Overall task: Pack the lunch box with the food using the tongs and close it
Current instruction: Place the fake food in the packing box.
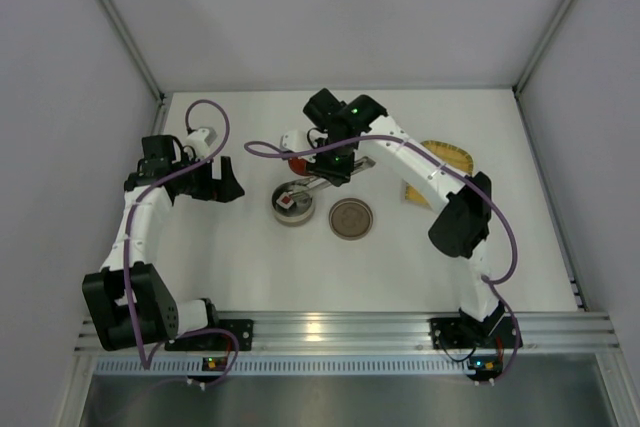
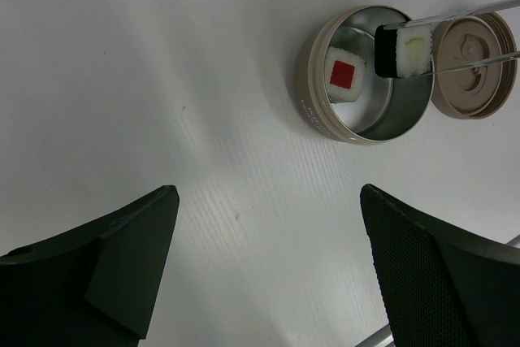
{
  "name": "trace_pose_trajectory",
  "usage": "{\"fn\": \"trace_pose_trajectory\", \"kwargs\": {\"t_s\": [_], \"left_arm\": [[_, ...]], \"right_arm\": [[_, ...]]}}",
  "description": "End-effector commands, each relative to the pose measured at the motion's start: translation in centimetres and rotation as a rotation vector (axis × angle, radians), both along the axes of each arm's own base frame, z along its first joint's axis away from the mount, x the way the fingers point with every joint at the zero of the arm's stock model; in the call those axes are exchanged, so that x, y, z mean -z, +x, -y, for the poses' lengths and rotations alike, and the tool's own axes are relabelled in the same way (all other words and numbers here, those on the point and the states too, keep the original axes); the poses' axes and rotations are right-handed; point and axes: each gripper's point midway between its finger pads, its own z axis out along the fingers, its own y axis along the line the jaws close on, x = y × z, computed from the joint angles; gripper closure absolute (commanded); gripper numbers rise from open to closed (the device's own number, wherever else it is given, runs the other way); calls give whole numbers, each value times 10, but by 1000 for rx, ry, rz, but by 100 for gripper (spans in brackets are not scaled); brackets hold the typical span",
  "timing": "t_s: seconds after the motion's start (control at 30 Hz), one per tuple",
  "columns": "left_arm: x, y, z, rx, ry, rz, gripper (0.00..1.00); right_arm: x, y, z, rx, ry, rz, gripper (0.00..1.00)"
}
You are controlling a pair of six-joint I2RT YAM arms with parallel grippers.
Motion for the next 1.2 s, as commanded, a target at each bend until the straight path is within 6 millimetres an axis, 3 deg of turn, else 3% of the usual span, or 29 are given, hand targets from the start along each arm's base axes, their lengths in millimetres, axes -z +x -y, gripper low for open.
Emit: {"fn": "trace_pose_trajectory", "kwargs": {"t_s": [0.0,0.57,0.77,0.97,1.17], "left_arm": [[-13,5,2,5,-16,60,2],[-11,5,2,6,-22,51,2],[-12,5,2,5,-22,55,2],[-13,4,3,7,-23,56,2],[-14,4,3,7,-24,60,2]], "right_arm": [[-21,-46,26,-45,-67,-88,80],[-11,-52,32,-71,-113,-98,77],[-14,-52,32,-70,-113,-86,67],[-16,-53,32,-69,-108,-82,49],[-22,-52,29,-70,-85,-73,48]]}}
